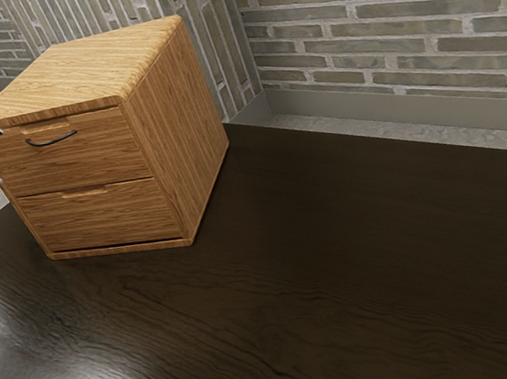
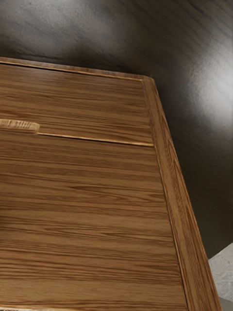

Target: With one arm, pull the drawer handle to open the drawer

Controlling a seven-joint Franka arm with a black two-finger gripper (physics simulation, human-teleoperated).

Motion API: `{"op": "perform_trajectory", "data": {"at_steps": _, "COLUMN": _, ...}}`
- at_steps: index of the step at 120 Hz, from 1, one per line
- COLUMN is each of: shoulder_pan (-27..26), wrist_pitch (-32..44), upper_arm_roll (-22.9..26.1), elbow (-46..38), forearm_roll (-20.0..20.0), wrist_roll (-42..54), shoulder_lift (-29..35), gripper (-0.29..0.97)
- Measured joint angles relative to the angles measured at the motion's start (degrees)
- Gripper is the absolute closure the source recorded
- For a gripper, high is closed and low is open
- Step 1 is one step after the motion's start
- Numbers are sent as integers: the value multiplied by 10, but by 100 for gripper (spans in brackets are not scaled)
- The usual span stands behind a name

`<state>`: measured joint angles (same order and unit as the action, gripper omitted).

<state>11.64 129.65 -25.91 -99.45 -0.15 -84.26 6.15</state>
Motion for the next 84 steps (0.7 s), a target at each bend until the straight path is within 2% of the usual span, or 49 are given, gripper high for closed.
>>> {"op": "perform_trajectory", "data": {"at_steps": 84, "shoulder_pan": -14, "wrist_pitch": 17, "upper_arm_roll": 14, "elbow": 3, "forearm_roll": -1, "wrist_roll": -1, "shoulder_lift": -25, "gripper": 3}}
